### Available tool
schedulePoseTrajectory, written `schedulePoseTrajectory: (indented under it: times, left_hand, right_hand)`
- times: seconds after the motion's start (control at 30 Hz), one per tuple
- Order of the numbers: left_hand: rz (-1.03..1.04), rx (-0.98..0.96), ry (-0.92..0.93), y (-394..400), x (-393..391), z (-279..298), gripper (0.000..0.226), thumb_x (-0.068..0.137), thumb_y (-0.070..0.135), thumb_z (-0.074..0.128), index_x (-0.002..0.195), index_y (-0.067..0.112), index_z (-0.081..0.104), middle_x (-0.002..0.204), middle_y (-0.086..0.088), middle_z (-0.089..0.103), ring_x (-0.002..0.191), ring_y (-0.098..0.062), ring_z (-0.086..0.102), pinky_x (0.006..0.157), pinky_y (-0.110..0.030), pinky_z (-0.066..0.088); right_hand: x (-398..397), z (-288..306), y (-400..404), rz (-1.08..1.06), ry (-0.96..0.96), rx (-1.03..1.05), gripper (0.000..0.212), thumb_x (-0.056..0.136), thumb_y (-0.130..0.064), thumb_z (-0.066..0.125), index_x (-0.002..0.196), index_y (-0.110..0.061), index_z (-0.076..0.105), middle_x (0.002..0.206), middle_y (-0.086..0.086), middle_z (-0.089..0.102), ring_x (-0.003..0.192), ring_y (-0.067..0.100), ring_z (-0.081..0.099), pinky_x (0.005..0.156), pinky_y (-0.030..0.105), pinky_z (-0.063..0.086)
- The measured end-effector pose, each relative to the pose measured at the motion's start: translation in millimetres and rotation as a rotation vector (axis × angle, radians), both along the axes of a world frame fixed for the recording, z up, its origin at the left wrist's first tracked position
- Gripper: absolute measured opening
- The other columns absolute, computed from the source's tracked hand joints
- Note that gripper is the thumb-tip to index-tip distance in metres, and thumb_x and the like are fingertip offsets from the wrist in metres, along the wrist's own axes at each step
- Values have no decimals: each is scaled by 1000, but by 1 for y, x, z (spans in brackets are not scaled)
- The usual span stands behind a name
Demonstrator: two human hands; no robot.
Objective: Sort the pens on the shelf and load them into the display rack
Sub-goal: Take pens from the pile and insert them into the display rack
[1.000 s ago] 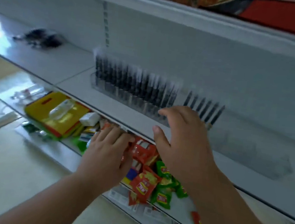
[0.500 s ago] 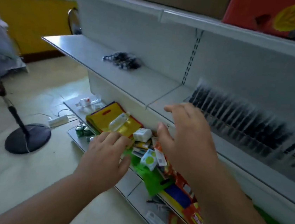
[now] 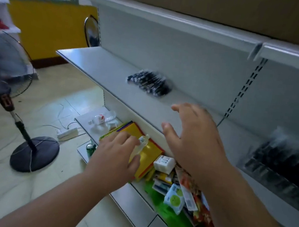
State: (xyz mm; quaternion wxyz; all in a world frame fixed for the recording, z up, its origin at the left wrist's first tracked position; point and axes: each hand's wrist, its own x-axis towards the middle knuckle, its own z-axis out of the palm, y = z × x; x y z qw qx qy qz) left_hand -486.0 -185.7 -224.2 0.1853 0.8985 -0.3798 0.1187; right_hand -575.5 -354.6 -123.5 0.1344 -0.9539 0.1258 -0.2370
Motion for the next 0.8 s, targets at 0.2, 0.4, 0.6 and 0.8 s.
schedulePoseTrajectory:
  times: [0.2,0.4,0.6,0.8]
  left_hand:
    - [41,1,41,-16,85,21,41,85,48,40,112,27,62,105,7,60,99,-20,56,84,-38,47]
    - [22,-25,75,-31,179,16,40,87,47,43,117,28,62,111,7,62,103,-22,56,87,-40,47]
    - [-142,-12,118,-52,287,9,36,91,45,48,121,29,59,117,7,60,111,-20,54,94,-39,45]
    - [-270,-60,153,-76,386,1,34,88,42,51,117,24,60,110,5,62,108,-24,56,92,-39,44]
  right_hand:
    - [106,14,-23,22,52,11,44,92,-44,54,129,-20,54,125,2,55,116,22,48,97,40,42]
    - [186,1,-33,-14,92,14,41,92,-46,55,125,-22,54,121,0,55,112,19,49,93,38,44]
    - [264,-10,-35,-170,81,22,40,91,-43,59,124,-21,55,122,2,57,112,20,51,91,37,45]
    - [325,-15,-21,-349,99,60,42,91,-42,59,127,-20,56,122,1,57,114,21,52,95,41,46]
